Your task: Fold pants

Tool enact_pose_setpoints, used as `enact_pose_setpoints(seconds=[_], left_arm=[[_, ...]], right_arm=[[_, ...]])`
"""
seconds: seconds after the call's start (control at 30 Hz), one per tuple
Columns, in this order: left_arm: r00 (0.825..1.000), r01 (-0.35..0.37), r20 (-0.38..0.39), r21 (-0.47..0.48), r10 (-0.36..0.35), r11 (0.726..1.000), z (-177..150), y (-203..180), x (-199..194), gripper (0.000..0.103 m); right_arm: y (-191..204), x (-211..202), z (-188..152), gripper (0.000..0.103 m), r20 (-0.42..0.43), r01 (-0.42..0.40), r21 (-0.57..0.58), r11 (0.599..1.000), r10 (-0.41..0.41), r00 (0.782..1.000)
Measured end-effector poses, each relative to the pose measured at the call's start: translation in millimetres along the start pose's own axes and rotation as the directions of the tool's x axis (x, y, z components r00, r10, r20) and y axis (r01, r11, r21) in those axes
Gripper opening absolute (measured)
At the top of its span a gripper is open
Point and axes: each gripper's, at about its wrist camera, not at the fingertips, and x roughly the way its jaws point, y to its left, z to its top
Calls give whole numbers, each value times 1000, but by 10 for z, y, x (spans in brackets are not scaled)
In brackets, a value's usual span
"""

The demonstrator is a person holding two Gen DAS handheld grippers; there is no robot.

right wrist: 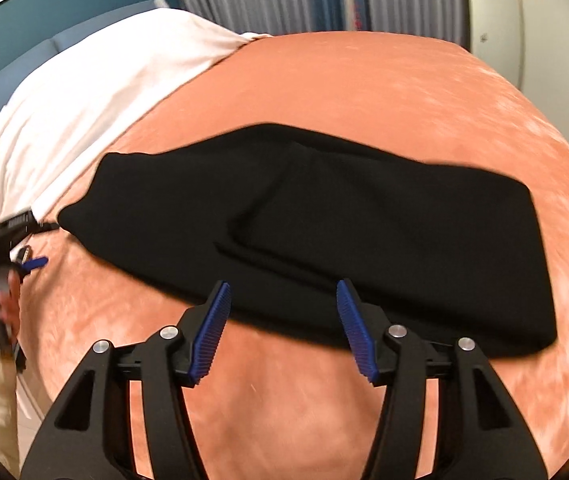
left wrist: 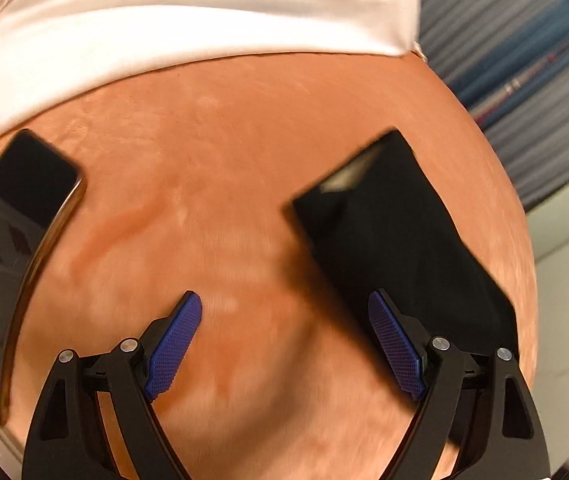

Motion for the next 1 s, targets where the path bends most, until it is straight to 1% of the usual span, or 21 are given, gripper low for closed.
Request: enact_pose_setpoints(seconds=[0.07, 0.13, 0.17, 0.2, 0.3, 0.37, 0.4, 0.47, 0.53, 0.57, 0.6, 0.7, 0.8, 0.83, 0.93, 1.0], left_arm=[[1000, 20, 9, -16, -20, 1000, 104, -33, 82, 83], [1000, 12, -24, -30, -12, 999, 189, -88, 215, 84], [1000, 6, -24, -35, -7, 999, 208, -111, 245, 90], [1000, 6, -20, -36, -7, 999, 228, -146, 274, 92], [999, -27, -20, 1, 27, 1000, 282, -270, 384, 91], [999, -44, -20, 43, 45, 998, 304, -359, 442, 90], [999, -40, -14, 57, 41, 998, 297, -403, 459, 78], [999, -3, -38, 67, 6, 998, 327, -452, 520, 50], [1000, -4, -17, 38, 5, 999, 387, -452, 534, 35], [1000, 20, -19, 29, -19, 999, 391, -452, 527, 22], [999, 39, -25, 16, -39, 999, 406, -461, 519, 16], [999, 38, -4, 19, -38, 999, 422, -544, 442, 13], [998, 13, 54, 83, -18, 996, 400, -789, 278, 13], [997, 12, 79, 114, -21, 993, 375, -918, 186, 13], [992, 19, 121, 174, -40, 985, 322, -1254, -14, 13], [990, 24, 131, 207, -52, 978, 276, -1473, -112, 13]], right_arm=[[-39, 5, -87, 54, -14, -4, 42, 999, 4, 1000], [-81, -3, -170, 54, -24, -3, 72, 997, 5, 1000], [-115, -15, -202, 54, -26, 5, 81, 997, -3, 1000], [-148, -29, -213, 54, -27, 9, 86, 996, -7, 1000], [-178, -31, -242, 54, -27, 12, 107, 994, -9, 1000], [-228, -35, -250, 54, -29, 11, 123, 992, -8, 1000], [-249, -43, -253, 54, -28, 12, 128, 992, -8, 1000], [-322, -74, -260, 54, -26, 8, 138, 990, -4, 1000], [-371, -99, -272, 54, -23, 8, 146, 989, -5, 1000], [-401, -114, -280, 54, -21, 8, 150, 989, -5, 1000], [-431, -126, -295, 54, -19, 11, 156, 988, -8, 1000], [-560, -174, -352, 55, -16, 15, 178, 984, -12, 1000], [-702, -225, -409, 55, -11, 17, 205, 979, -15, 1000], [-758, -247, -433, 55, -9, 17, 216, 976, -16, 1000], [-917, -306, -498, 55, -2, 15, 250, 968, -15, 1000], [-1024, -340, -540, 55, -1, 9, 269, 963, -9, 1000]])
